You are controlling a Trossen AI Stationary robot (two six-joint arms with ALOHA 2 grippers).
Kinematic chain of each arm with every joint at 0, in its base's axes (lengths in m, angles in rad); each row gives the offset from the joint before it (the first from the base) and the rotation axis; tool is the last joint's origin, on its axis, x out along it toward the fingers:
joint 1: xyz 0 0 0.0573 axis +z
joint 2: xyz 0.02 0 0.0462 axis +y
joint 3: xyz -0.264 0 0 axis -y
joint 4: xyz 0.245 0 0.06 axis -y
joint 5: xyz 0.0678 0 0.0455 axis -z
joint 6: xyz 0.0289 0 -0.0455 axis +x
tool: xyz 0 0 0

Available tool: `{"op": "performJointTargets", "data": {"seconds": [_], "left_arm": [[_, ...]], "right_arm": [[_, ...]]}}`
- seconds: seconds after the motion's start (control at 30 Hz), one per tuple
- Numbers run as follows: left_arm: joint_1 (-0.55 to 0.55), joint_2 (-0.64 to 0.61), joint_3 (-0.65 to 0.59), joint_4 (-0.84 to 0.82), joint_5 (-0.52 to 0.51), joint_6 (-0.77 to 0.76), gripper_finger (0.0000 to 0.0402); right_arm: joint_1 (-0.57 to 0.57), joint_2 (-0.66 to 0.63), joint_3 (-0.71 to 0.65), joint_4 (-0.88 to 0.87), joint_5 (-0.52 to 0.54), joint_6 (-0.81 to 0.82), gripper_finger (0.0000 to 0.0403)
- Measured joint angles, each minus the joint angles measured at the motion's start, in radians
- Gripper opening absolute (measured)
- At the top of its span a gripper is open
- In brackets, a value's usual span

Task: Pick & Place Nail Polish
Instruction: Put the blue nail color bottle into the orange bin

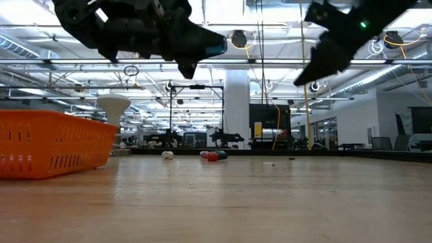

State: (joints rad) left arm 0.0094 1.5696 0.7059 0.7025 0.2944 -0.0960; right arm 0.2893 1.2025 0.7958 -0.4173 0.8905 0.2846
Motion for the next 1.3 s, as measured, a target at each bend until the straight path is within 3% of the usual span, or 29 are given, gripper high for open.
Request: {"op": "performJointTargets", "data": {"seconds": [0.2,0.33,0.43,0.6,0.8,0.93,1.1,1.3], "left_arm": [[-0.039,-0.022,0.001,-0.035,-0.026,0.023,0.0052],[-0.061,-0.095,0.001,-0.196,-0.069,0.036,0.0052],[-0.079,-0.192,-0.009,-0.346,-0.104,0.035,0.0052],[-0.133,-0.343,-0.069,-0.419,-0.077,0.034,0.0052],[-0.223,-0.523,-0.288,-0.336,-0.119,-0.064,0.0052],[-0.293,-0.621,-0.468,-0.167,-0.185,-0.181,0.0052],[-0.396,-0.627,-0.662,0.129,-0.196,-0.257,0.0053],[-0.487,-0.615,-0.687,0.171,-0.276,-0.235,0.0053]], "right_arm": [[-0.009,-0.144,-0.208,0.206,-0.036,0.069,0.0298],[-0.009,-0.250,-0.296,0.283,-0.068,0.070,0.0298],[-0.009,-0.320,-0.330,0.298,-0.081,0.071,0.0299],[-0.008,-0.404,-0.364,0.298,-0.083,0.070,0.0298],[-0.008,-0.434,-0.378,0.306,-0.081,0.060,0.0298],[-0.008,-0.431,-0.378,0.331,-0.083,0.043,0.0298],[-0.008,-0.429,-0.378,0.350,-0.081,0.018,0.0298],[-0.009,-0.429,-0.378,0.360,-0.082,0.017,0.0299]]}}
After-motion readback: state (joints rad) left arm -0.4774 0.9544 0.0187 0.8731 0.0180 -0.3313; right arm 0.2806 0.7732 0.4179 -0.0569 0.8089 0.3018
